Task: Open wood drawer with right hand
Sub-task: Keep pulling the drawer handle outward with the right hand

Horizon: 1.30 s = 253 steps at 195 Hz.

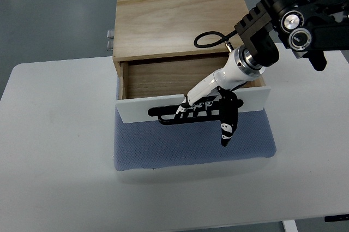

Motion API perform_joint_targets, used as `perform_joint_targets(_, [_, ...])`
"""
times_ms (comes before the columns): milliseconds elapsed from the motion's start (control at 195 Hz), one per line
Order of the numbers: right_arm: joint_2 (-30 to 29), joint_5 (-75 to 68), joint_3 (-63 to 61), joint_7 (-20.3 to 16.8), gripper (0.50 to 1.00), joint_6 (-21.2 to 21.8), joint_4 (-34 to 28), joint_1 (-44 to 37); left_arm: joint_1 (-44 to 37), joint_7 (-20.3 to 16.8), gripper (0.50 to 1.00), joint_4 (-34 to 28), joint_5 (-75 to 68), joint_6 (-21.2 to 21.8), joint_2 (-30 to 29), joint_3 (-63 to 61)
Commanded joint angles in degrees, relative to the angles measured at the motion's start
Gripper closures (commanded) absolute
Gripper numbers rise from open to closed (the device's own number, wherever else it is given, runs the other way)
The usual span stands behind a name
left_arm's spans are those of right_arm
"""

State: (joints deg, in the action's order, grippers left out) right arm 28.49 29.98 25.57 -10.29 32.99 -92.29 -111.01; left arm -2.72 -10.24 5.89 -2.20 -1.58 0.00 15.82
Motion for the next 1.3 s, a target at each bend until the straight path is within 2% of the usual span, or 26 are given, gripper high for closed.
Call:
perform_joint_targets(0, [-0.1, 0.2, 0.4, -0.3, 0.556, -0.1, 0.4, 0.1, 0.0, 0.0, 0.500, 0.0, 0.0, 0.0, 0.0, 0.0])
perform_joint_targets(169, [-0.7, 0.3, 1.9, -0.6, 0.556, -1.2, 0.9, 0.1, 0.0, 0.0, 0.500, 0.0, 0.0, 0.0, 0.0, 0.0])
perform_joint_targets(313, [-0.6, 0.4, 3.1, -2.5, 0.558, -2.1, 0.9, -0.2, 0.0, 0.0, 0.500, 0.0, 0.0, 0.0, 0.0, 0.0])
perform_joint_targets(575, [-0.8, 0.3, 5.5, -3.3, 0.560, -1.7, 0.7, -2.6, 0.0, 0.0, 0.500, 0.0, 0.0, 0.0, 0.0, 0.0])
perform_joint_targets(1293, [-0.8, 0.3, 5.6, -3.3, 0.558, -1.3, 0.4, -4.7, 0.0, 0.0, 0.500, 0.0, 0.0, 0.0, 0.0, 0.0])
